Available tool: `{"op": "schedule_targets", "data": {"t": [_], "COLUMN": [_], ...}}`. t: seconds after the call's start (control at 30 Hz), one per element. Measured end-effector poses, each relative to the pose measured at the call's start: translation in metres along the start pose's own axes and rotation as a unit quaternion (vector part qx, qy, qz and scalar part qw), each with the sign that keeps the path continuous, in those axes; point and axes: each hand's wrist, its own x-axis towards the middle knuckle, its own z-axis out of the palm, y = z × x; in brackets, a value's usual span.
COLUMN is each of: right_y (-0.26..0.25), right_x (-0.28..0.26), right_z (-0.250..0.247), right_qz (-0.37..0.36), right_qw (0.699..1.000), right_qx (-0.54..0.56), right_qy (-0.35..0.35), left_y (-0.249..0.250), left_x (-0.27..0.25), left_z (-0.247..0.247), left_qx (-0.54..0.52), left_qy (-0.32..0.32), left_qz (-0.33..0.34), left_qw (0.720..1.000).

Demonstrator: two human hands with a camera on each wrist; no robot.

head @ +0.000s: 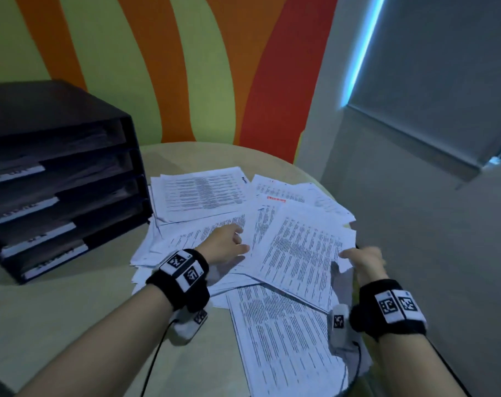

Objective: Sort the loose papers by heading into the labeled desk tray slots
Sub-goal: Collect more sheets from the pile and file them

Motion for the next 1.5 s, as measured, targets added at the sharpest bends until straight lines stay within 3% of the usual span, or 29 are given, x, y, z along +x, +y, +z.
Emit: {"op": "schedule_targets", "data": {"t": [0.27,0.47,0.53,0.63,0.77,0.83,0.93,1.0,1.1,1.2,1.23,1.33,1.4,1.5], "right_y": [0.015,0.011,0.016,0.023,0.029,0.03,0.03,0.03,0.03,0.029,0.029,0.028,0.027,0.025], "right_x": [0.003,-0.003,-0.002,0.003,0.007,0.007,0.006,0.004,0.002,-0.001,-0.002,-0.002,-0.003,-0.005], "right_z": [-0.003,-0.027,-0.039,-0.058,-0.076,-0.078,-0.081,-0.083,-0.089,-0.1,-0.105,-0.121,-0.131,-0.14], "right_qz": [-0.011,-0.04,-0.061,-0.083,-0.085,-0.083,-0.084,-0.085,-0.084,-0.095,-0.097,-0.107,-0.109,-0.113], "right_qw": [0.996,0.996,0.994,0.988,0.984,0.983,0.983,0.981,0.981,0.976,0.974,0.963,0.956,0.948], "right_qx": [0.074,0.071,0.094,0.125,0.148,0.159,0.162,0.17,0.174,0.192,0.198,0.235,0.255,0.283], "right_qy": [-0.049,-0.047,-0.022,0.038,0.048,0.043,0.039,0.035,0.033,0.041,0.049,0.076,0.093,0.096], "left_y": [0.023,0.027,0.021,0.011,0.015,0.019,0.026,0.031,0.037,0.041,0.042,0.052,0.06,0.066], "left_x": [0.016,0.026,0.03,0.037,0.037,0.032,0.02,0.018,0.021,0.018,0.017,0.015,0.007,-0.006], "left_z": [0.033,0.034,0.031,0.028,0.023,0.025,0.038,0.044,0.049,0.058,0.06,0.058,0.056,0.059], "left_qx": [0.005,-0.055,-0.044,0.083,0.226,0.272,0.369,0.399,0.421,0.487,0.488,0.406,0.36,0.296], "left_qy": [-0.046,-0.085,-0.06,0.008,0.016,-0.027,-0.115,-0.139,-0.138,-0.096,-0.072,-0.046,-0.098,-0.22], "left_qz": [0.002,-0.015,-0.021,0.0,0.02,0.048,0.104,0.135,0.182,0.229,0.236,0.242,0.233,0.217], "left_qw": [0.999,0.995,0.997,0.997,0.974,0.961,0.917,0.896,0.878,0.837,0.837,0.88,0.898,0.904]}}
